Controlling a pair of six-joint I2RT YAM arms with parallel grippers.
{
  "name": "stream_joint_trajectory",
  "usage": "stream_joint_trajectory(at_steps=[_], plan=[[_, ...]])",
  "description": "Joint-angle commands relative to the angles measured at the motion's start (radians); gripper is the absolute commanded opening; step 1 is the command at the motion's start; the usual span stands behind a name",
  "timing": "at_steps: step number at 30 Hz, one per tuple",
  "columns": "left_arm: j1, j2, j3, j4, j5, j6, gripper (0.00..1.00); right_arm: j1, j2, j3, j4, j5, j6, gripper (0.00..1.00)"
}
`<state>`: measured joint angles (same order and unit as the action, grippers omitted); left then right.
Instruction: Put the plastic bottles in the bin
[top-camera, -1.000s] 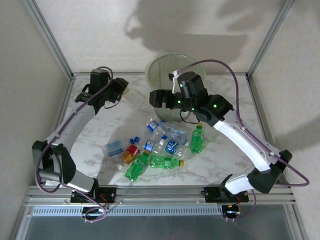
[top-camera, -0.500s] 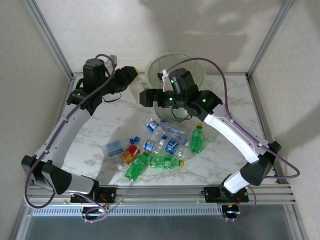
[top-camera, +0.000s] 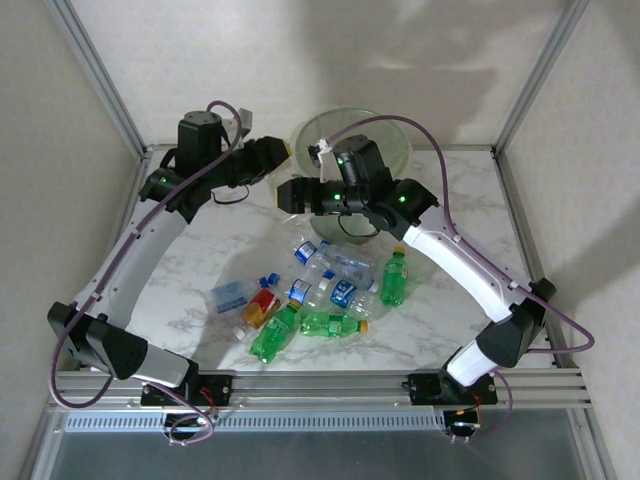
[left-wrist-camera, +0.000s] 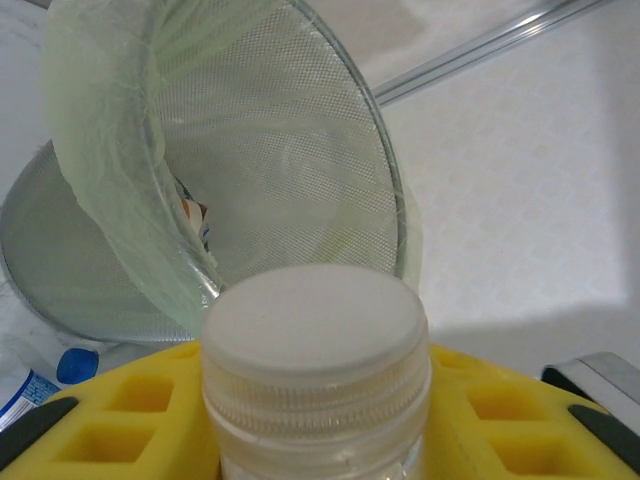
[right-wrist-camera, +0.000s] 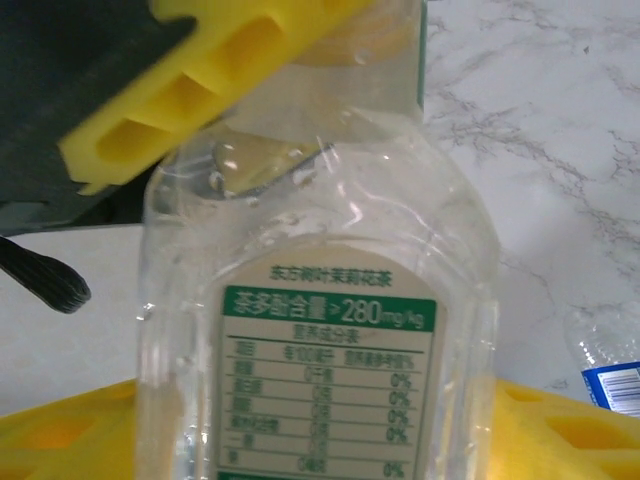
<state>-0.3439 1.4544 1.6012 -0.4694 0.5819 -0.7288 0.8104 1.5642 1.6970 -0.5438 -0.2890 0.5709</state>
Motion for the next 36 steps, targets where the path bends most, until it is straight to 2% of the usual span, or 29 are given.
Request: stream_joint_trajectory(at_steps=[1,5,6,7,9,11,12,13,18,23,27,31,36], plan=[[-0.009,-0.001,0.022,0.014,0.031,0.011,0.24,0.002,-0.027,-0.008,0.028,0.007,0.001,0.65],[-0.018,0.010,0.025,0.045,0.033,-0.013,0.26,0.001,-0.042,-0.046,0.056,0.003,0.018,0.58],[-0.020,0.010,0.025,0.053,0.031,-0.018,0.30,0.002,-0.047,-0.053,0.060,0.004,0.022,0.57],[-0.024,0.009,0.023,0.060,0.032,-0.022,0.36,0.002,-0.050,-0.057,0.064,0.003,0.024,0.57],[-0.027,0.002,0.016,0.069,0.013,-0.028,0.58,0.002,-0.060,-0.060,0.067,0.005,0.026,0.56],[-0.026,-0.008,0.010,0.072,-0.009,-0.026,0.74,0.003,-0.071,-0.058,0.067,0.017,0.024,0.56],[-0.027,-0.014,0.010,0.067,-0.030,-0.023,0.97,0.002,-0.079,-0.056,0.066,0.034,0.024,0.56],[-0.025,-0.023,0.011,0.062,-0.052,-0.020,0.99,0.001,-0.085,-0.052,0.064,0.055,0.026,0.55],[-0.021,-0.099,-0.014,0.070,-0.182,-0.011,1.00,-0.069,-0.097,-0.003,0.050,0.130,0.066,0.54],[-0.022,-0.158,-0.035,0.042,-0.290,0.033,1.00,-0.226,-0.067,0.057,0.045,0.105,0.128,0.52],[-0.021,-0.204,-0.074,0.037,-0.318,0.048,0.99,-0.306,-0.010,0.110,0.037,0.091,0.138,0.52],[-0.020,-0.233,-0.106,0.027,-0.345,0.055,1.00,-0.345,0.082,0.185,0.004,0.057,0.132,0.51],[-0.020,-0.249,-0.130,0.007,-0.372,0.055,0.99,-0.350,0.172,0.235,-0.016,0.076,0.124,0.51]])
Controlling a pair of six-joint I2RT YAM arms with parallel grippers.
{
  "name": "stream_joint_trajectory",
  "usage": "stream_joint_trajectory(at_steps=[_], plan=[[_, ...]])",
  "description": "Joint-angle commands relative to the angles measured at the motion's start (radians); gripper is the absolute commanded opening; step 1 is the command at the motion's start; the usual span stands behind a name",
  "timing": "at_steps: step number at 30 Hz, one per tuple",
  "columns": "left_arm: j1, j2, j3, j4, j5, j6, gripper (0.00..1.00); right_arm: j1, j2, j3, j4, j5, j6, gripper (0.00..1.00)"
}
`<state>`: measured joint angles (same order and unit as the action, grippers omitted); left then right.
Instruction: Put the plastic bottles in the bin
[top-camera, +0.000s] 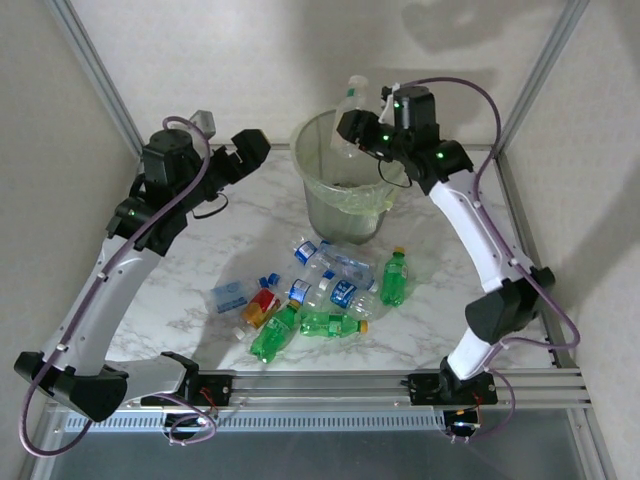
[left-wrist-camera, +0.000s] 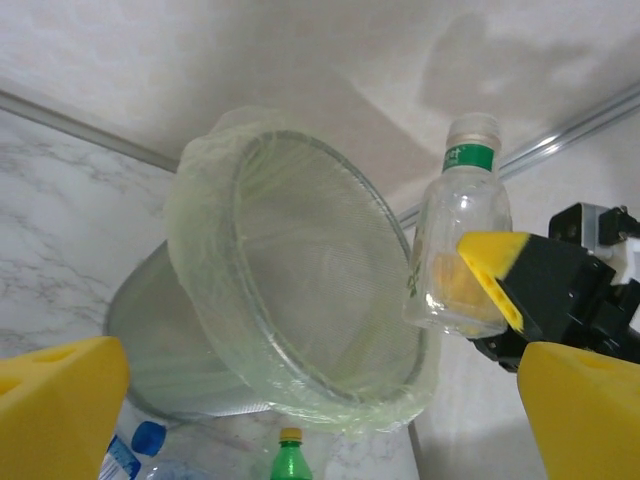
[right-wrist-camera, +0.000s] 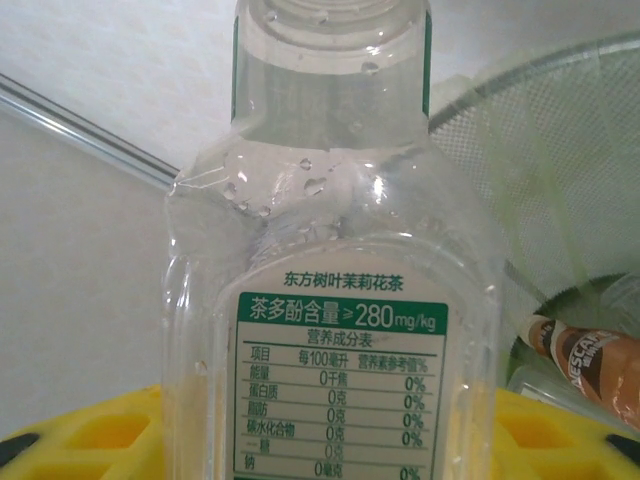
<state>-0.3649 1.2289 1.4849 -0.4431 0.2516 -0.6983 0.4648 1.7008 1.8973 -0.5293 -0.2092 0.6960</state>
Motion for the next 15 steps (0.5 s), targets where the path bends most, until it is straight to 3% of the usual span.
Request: stream_joint_trajectory(at_steps=[1,12,15], plan=[[0.001,-0.026,-0.017,-0.024,-0.047,0.026,0.99,-0.005,0.055,0.040,-0.032,-0.005,-0.001,0.51],[0.013,-0.050,-0.028,-0.065,-0.089,0.052,0.99,-0.004,0.209,0.118,-0.085,-0.058,0.019,0.51],[0.018,-0.057,-0.036,-0.064,-0.096,0.054,0.99,-0.002,0.221,0.147,-0.136,-0.036,0.022,0.62]])
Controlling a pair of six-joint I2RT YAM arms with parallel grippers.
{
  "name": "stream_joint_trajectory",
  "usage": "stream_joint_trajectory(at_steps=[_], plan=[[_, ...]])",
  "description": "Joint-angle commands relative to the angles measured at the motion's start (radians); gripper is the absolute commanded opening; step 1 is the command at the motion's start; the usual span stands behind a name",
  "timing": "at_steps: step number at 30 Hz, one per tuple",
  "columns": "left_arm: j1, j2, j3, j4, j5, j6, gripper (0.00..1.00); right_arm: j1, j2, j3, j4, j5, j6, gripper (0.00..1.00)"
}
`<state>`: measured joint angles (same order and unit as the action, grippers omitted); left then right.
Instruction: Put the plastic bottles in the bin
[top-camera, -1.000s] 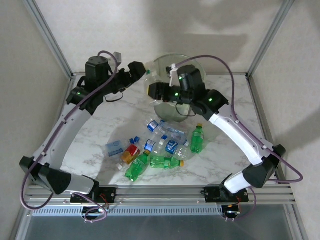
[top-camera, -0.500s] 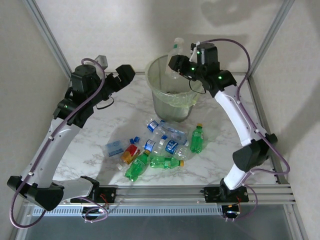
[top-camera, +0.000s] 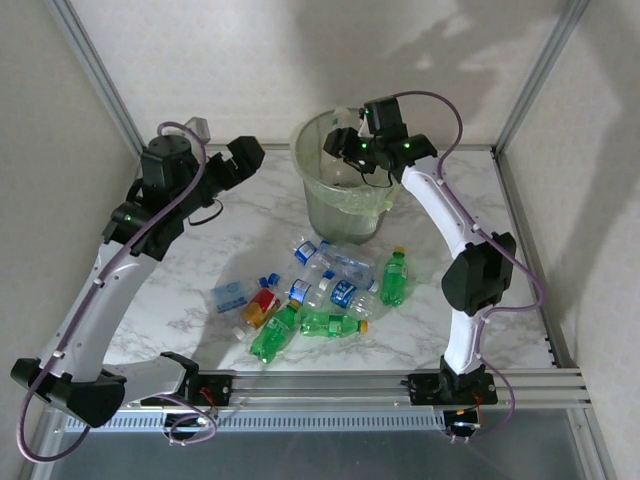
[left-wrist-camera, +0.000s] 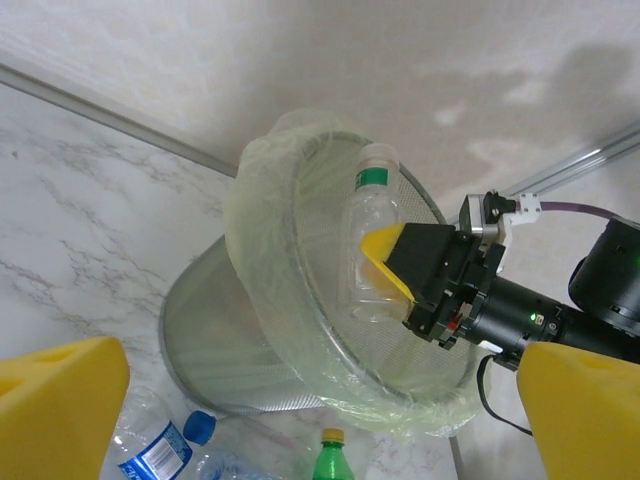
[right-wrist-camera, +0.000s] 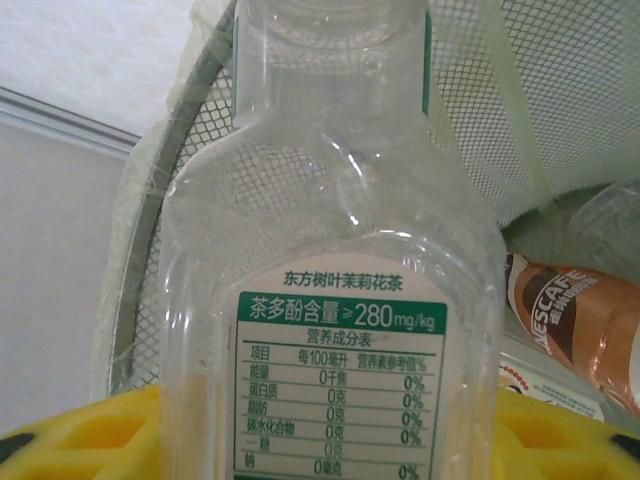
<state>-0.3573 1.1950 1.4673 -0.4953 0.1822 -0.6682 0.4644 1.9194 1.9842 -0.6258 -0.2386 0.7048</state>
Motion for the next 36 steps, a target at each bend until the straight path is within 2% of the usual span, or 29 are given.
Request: stream_joint_trajectory(at_steps=[1,2,5,12,18,21,25,28,31,36], plan=[[0.011,-0.023,-0.022,-0.012,-0.028,0.023,0.99,-0.003,0.005,0.070,-0.054,-0.002,0.013,0.67],[0.013,-0.023,-0.024,-0.013,-0.030,0.022,0.99,-0.002,0.008,0.081,-0.065,-0.003,0.014,0.72],[0.016,-0.021,-0.028,-0.015,-0.031,0.019,0.99,-0.002,0.017,0.114,-0.094,-0.010,0.013,0.80],[0.025,-0.018,-0.031,-0.039,-0.056,0.012,0.99,0.000,0.010,0.209,-0.177,0.051,0.000,0.81],[0.030,-0.015,-0.046,-0.091,-0.073,0.008,0.97,0.056,-0.123,0.196,-0.158,0.167,-0.076,0.80],[0.029,-0.035,-0.087,-0.110,-0.097,-0.022,0.96,0.112,-0.245,0.086,-0.108,0.247,-0.142,0.81],[0.028,-0.081,-0.179,-0.180,-0.148,-0.120,0.93,0.170,-0.446,-0.158,-0.004,0.300,-0.204,0.83],[0.028,-0.155,-0.266,-0.293,-0.244,-0.284,0.93,0.183,-0.598,-0.356,0.075,0.289,-0.215,0.85],[0.028,-0.239,-0.383,-0.364,-0.235,-0.441,0.94,0.184,-0.708,-0.501,0.116,0.266,-0.210,0.87],[0.027,-0.324,-0.536,-0.467,-0.203,-0.648,0.94,0.185,-0.769,-0.579,0.110,0.264,-0.209,0.87]])
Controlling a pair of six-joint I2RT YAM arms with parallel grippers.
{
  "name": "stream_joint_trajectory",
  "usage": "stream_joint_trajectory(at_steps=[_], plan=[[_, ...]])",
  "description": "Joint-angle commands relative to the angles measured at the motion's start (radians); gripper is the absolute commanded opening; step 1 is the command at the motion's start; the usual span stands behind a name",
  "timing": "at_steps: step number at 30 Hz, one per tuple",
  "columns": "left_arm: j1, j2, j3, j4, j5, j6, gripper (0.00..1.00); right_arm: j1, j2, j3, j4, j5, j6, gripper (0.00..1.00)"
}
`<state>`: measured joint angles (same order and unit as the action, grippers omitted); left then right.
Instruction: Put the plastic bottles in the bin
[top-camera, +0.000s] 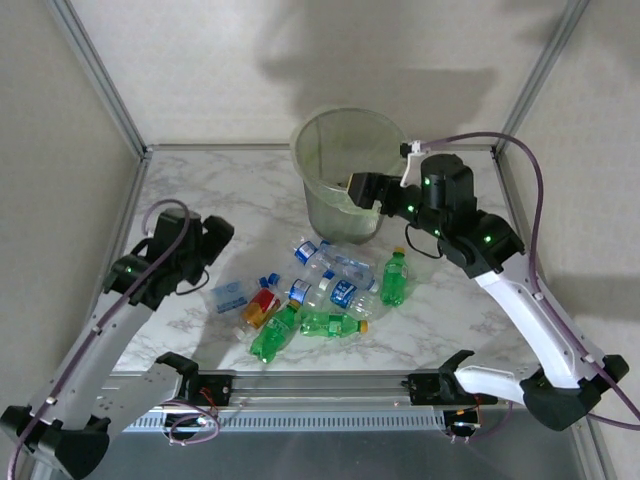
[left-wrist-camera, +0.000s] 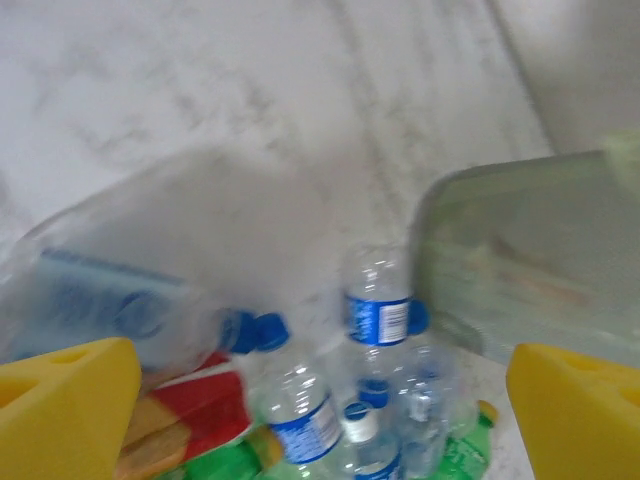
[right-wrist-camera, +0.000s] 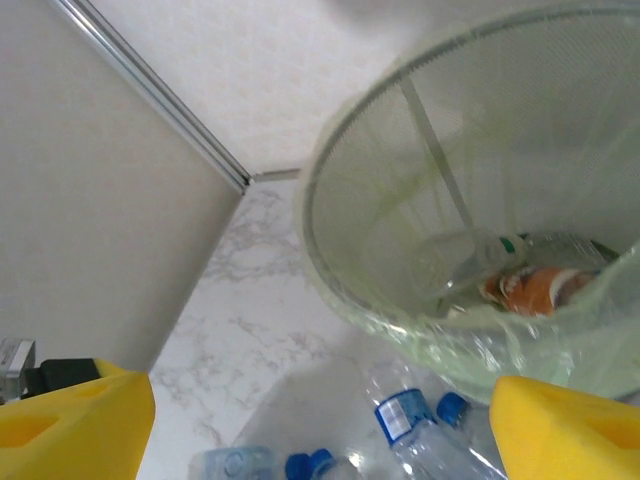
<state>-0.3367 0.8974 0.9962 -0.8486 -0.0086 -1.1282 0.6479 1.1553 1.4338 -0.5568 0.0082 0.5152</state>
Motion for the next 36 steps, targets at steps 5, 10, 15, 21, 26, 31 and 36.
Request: stream_joint_trajectory(at_steps=[5,10,15,21,26,31,36], plan=[[0.004,-0.085,-0.198,-0.081,0.052,-0.324,0.92,0.002,-0.012,-0.050,0.035,0.023,-0.025,0.87],[-0.004,-0.074,-0.245,-0.032,0.052,-0.382,0.92,0.002,-0.010,-0.060,0.019,0.012,-0.023,0.87],[-0.010,-0.048,-0.301,0.049,0.048,-0.434,0.91,0.002,-0.010,-0.067,0.006,0.010,-0.021,0.87],[-0.017,0.000,-0.357,0.131,0.068,-0.490,0.91,0.002,-0.018,-0.088,0.013,0.026,-0.004,0.87],[-0.017,0.086,-0.382,0.215,0.097,-0.496,0.92,0.002,-0.031,-0.111,0.021,0.043,0.014,0.88],[-0.016,0.163,-0.395,0.285,0.104,-0.490,0.92,0.002,-0.025,-0.099,0.008,0.058,0.016,0.88],[-0.015,0.221,-0.419,0.328,0.103,-0.492,0.92,0.002,-0.022,-0.090,-0.014,0.087,0.016,0.88]])
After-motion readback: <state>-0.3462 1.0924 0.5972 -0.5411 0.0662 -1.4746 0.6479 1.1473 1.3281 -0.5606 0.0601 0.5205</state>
